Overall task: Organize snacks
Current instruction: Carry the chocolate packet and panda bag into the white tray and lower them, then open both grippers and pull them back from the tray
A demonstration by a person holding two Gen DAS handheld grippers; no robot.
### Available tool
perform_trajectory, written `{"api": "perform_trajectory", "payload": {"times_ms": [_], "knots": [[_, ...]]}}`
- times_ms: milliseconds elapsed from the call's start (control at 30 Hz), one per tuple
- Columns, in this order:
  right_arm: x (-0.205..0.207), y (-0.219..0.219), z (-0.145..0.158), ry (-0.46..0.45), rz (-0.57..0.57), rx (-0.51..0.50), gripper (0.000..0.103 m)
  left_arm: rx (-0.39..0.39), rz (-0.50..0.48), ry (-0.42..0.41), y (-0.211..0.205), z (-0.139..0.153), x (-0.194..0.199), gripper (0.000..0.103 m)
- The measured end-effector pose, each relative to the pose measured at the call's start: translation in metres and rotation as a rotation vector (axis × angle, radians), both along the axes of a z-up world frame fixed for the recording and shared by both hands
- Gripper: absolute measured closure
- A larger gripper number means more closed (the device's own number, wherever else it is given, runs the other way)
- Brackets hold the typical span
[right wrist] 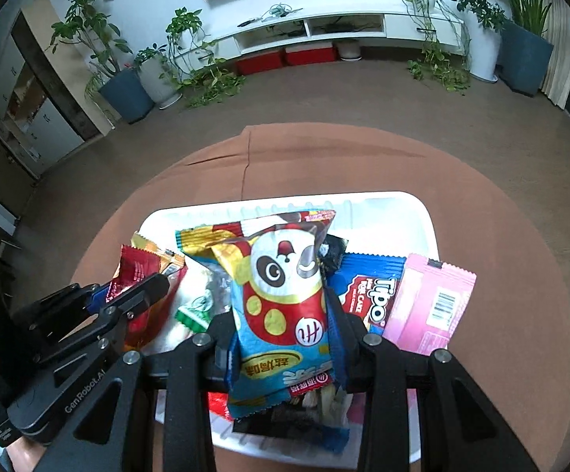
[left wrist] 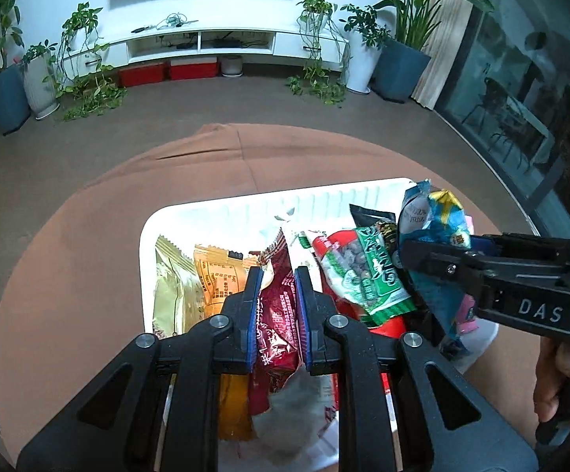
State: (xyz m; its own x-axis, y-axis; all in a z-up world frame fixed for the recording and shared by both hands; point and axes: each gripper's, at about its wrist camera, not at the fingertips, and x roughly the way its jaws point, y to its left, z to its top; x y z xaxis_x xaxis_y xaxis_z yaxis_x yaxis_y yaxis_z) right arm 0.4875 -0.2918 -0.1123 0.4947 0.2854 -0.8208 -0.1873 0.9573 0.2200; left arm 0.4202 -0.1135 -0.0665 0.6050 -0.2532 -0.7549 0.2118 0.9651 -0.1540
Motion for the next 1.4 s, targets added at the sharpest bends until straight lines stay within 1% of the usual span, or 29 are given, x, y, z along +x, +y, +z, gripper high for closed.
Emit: {"api": "perform_trajectory", "payload": {"times_ms": [167,333,467,533,567,667,700,733,767,867,933,967,1033,1067,1133,1200,1267,1333,1400], "knots": [[0.005,0.001,-0.006,0.007,-0.006,-0.008,0.064,-0.003,0.004,0.019,-0.003,-0.020,0.016,0.088],[0.007,0.005,-0.012,0.009,-0.008,-0.016,0.064,-0.005,0.011,0.014,-0.004,-0.030,0.027,0.087],[0.005,0.006,-0.015,-0.003,-0.006,-0.028,0.063,0.009,0.010,0.004,-0.007,-0.037,0.034,0.087],[0.005,0.008,-0.016,-0.003,0.001,-0.045,0.061,0.015,0.013,0.001,-0.008,-0.039,0.038,0.086],[0.005,0.009,-0.017,0.002,0.003,-0.051,0.057,0.018,0.013,0.001,-0.008,-0.039,0.039,0.086],[0.000,0.013,-0.021,0.002,0.004,-0.077,0.047,0.023,0.007,-0.011,-0.009,-0.037,0.037,0.079],[-0.003,0.014,-0.020,-0.008,0.007,-0.077,0.045,0.028,0.007,-0.023,-0.009,-0.037,0.037,0.071],[-0.005,0.015,-0.019,-0.014,0.008,-0.074,0.041,0.031,0.011,-0.031,-0.009,-0.035,0.034,0.071],[-0.006,0.015,-0.018,-0.018,0.006,-0.074,0.041,0.026,0.012,-0.034,-0.008,-0.034,0.032,0.070],[-0.010,0.013,-0.010,-0.038,0.007,-0.072,0.041,0.022,0.013,-0.052,-0.006,-0.026,0.024,0.063],[-0.014,0.011,-0.004,-0.053,0.001,-0.076,0.041,0.024,0.017,-0.072,-0.006,-0.021,0.019,0.055],[-0.016,0.009,-0.001,-0.062,-0.003,-0.075,0.041,0.026,0.022,-0.080,-0.006,-0.017,0.015,0.053],[-0.021,0.006,0.006,-0.075,-0.009,-0.070,0.040,0.033,0.032,-0.097,-0.005,-0.011,0.009,0.040],[-0.023,0.004,0.009,-0.080,-0.010,-0.066,0.039,0.035,0.038,-0.101,-0.005,-0.007,0.003,0.036],[-0.032,0.000,0.017,-0.100,-0.013,-0.063,0.038,0.032,0.044,-0.117,-0.001,-0.001,-0.006,0.018],[-0.045,-0.007,0.025,-0.128,-0.025,-0.046,0.034,0.034,0.055,-0.150,0.002,0.008,-0.021,0.008],[-0.060,-0.015,0.034,-0.161,-0.036,-0.005,0.031,0.049,0.062,-0.187,0.003,0.020,-0.040,0.008],[-0.077,-0.022,0.042,-0.204,-0.036,0.035,0.031,0.083,0.064,-0.252,-0.001,0.033,-0.065,0.006],[-0.106,-0.030,0.053,-0.294,-0.041,0.079,0.024,0.115,0.073,-0.327,-0.006,0.047,-0.094,0.005]]}}
